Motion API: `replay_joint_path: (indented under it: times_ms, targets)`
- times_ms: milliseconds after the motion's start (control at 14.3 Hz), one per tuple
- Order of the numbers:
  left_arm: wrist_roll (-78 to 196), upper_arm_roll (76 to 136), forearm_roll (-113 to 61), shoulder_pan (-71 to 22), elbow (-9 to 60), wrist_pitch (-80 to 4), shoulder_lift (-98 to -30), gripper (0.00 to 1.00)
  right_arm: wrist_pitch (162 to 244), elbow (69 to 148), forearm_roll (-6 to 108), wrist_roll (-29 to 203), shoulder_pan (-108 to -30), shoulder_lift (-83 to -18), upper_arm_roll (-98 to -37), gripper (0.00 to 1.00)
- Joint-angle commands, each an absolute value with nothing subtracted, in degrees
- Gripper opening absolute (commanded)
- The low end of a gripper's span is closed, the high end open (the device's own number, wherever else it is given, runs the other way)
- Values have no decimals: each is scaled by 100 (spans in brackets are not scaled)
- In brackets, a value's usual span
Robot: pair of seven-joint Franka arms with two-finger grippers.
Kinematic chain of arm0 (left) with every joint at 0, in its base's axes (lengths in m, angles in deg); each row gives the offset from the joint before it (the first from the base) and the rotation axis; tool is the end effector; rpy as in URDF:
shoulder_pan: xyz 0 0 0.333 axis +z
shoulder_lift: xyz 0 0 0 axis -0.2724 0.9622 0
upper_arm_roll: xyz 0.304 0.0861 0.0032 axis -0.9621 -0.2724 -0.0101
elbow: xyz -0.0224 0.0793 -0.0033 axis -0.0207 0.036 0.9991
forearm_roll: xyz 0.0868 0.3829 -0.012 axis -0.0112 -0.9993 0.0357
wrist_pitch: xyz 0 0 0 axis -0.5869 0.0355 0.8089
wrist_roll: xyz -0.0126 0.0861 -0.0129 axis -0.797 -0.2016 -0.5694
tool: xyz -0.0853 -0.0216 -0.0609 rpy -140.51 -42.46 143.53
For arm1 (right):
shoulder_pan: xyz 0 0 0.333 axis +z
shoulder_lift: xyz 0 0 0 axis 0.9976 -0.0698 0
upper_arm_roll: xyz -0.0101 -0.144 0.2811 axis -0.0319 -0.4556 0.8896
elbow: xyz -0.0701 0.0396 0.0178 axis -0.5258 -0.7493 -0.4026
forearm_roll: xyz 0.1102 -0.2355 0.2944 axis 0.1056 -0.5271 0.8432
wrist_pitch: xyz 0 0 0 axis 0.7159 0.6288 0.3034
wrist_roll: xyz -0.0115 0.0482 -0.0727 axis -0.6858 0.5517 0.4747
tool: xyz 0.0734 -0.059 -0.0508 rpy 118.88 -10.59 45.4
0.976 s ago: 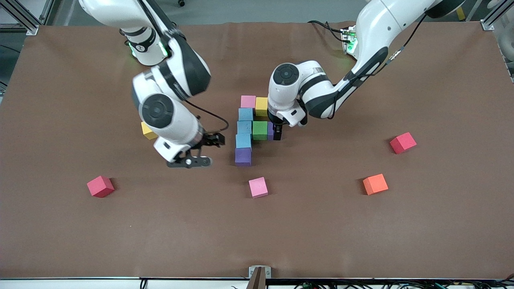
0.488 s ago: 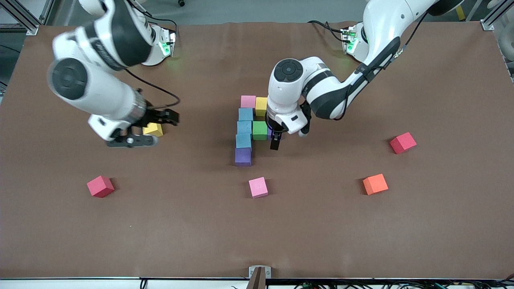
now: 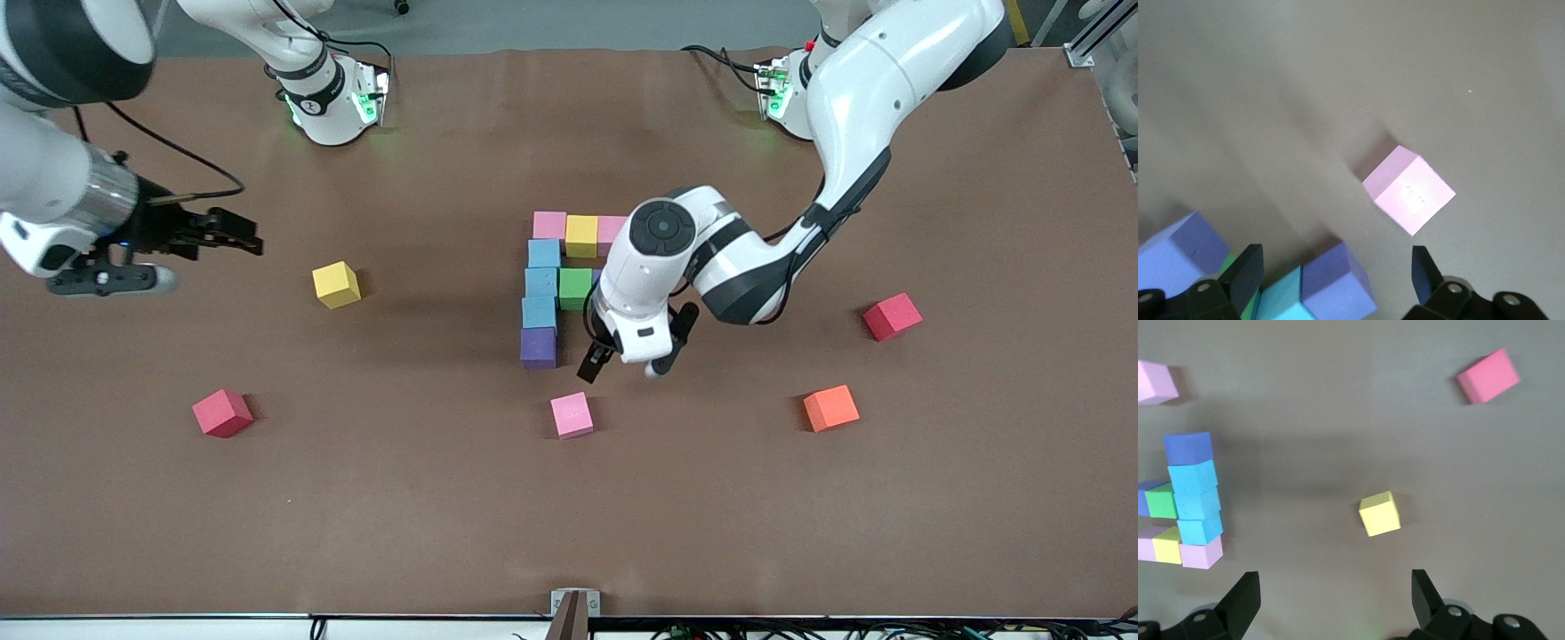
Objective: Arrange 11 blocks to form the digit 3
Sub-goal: 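Retract the right gripper while the left gripper reaches the pink cube, then grasp the pink cube with the left gripper and lift it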
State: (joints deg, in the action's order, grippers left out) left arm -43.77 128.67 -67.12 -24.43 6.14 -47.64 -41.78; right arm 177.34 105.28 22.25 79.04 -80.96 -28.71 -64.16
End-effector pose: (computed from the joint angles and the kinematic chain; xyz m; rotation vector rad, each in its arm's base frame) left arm 0.5832 -0.4614 0.3104 2.6122 1.3624 0.0403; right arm 0.5533 0.0416 0.5609 -2.9999 0.0170 0.2215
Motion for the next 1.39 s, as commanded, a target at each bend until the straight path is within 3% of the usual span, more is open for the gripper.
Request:
replay_joint_path:
  times_ms: [0,279,836,1324]
  targets:
    - [-3458,12208,-6710,-3232,-342,-4664,-3679,97,17805,10737,2161,8012,-8449,-2612,-6332,100]
    - [-2393,12188,-6639,-3356,-968,-4936,-3151,97,17823,10579,1862,8012,-8520,-2463,-6332,100]
    - [-476,12013,-6639,-3347,-1065,-5972,-2764,89,17840,9516,1817,7995,-8740,-2620,-6332,100]
    - [167,11907,-6639,-3365,-1065,-6360,-2535,91,17849,9471,1468,8004,-8776,-2629,-6323,100]
